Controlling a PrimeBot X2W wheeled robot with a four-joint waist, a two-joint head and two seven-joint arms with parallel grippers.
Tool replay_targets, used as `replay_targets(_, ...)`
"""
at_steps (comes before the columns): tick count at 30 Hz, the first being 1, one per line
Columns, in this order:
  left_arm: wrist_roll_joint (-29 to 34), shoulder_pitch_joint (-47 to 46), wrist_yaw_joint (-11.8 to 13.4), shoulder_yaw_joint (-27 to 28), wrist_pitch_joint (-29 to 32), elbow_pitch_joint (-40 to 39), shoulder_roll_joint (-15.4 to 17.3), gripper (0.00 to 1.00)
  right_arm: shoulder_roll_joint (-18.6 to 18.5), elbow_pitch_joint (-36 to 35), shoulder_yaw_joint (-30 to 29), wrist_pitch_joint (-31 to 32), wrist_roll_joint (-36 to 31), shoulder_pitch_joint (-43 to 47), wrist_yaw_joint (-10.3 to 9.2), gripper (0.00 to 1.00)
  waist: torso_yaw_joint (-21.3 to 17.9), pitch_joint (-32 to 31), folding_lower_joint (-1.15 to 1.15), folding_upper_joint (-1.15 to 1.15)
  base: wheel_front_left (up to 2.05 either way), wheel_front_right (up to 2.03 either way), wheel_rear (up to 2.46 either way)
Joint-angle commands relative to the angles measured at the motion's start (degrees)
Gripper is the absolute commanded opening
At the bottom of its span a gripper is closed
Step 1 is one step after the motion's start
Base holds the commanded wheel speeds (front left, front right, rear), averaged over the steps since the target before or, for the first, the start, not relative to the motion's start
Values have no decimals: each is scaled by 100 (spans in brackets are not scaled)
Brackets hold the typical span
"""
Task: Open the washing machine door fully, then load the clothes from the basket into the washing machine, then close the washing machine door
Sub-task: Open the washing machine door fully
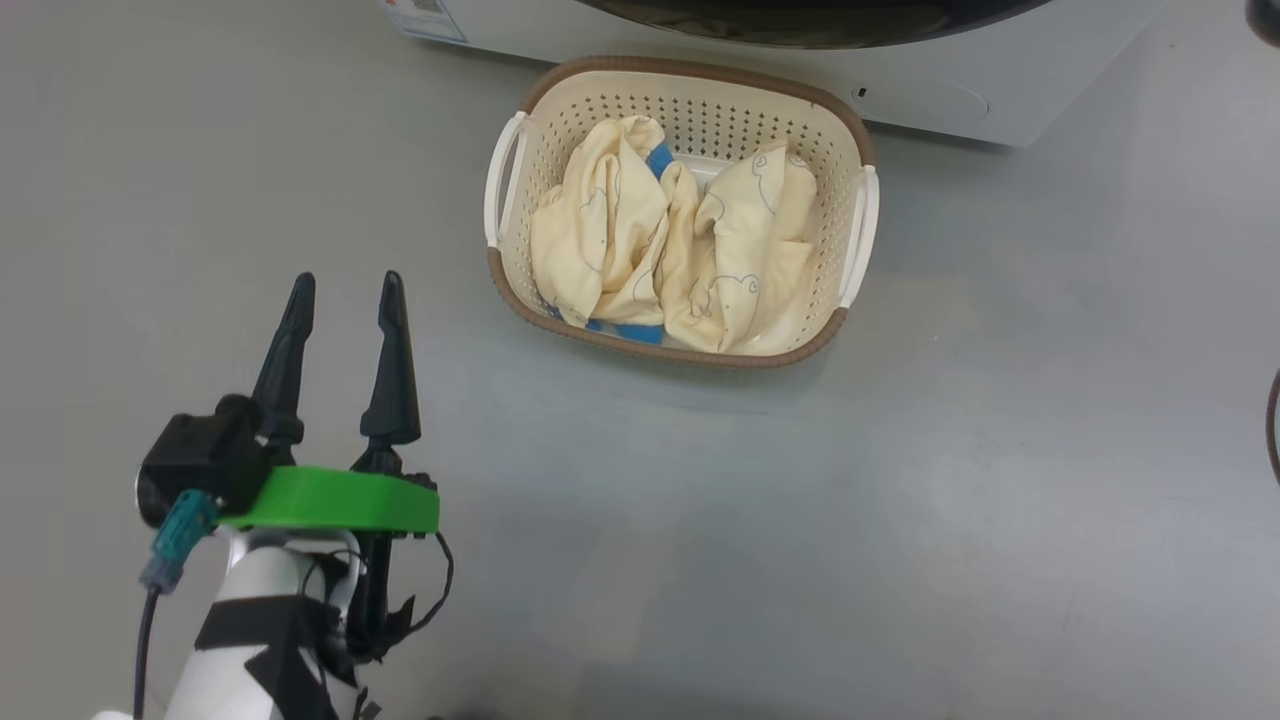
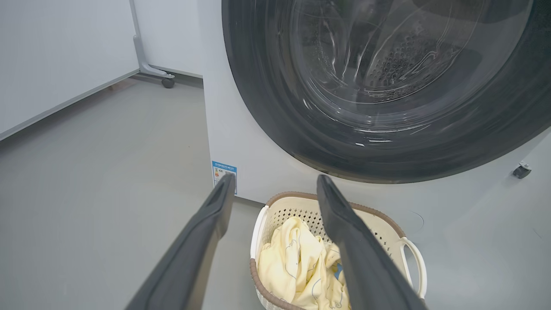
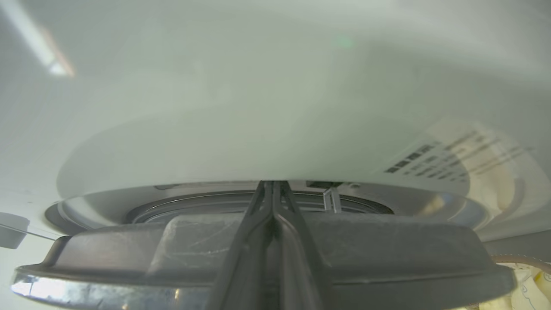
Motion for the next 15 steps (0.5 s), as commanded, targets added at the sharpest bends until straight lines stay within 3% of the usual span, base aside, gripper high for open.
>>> replay_targets(1,-74,-74,3,155,-63,-166,96,100,115,-131,57,81,-58,-295,-15,0,10,10,0,0,0,0,0)
replay_targets(15,31,-7,3,200,-63,-219,95,100,268,-498,15,1124,281,322,-15,0,-154,-293,0,0,0,0,0)
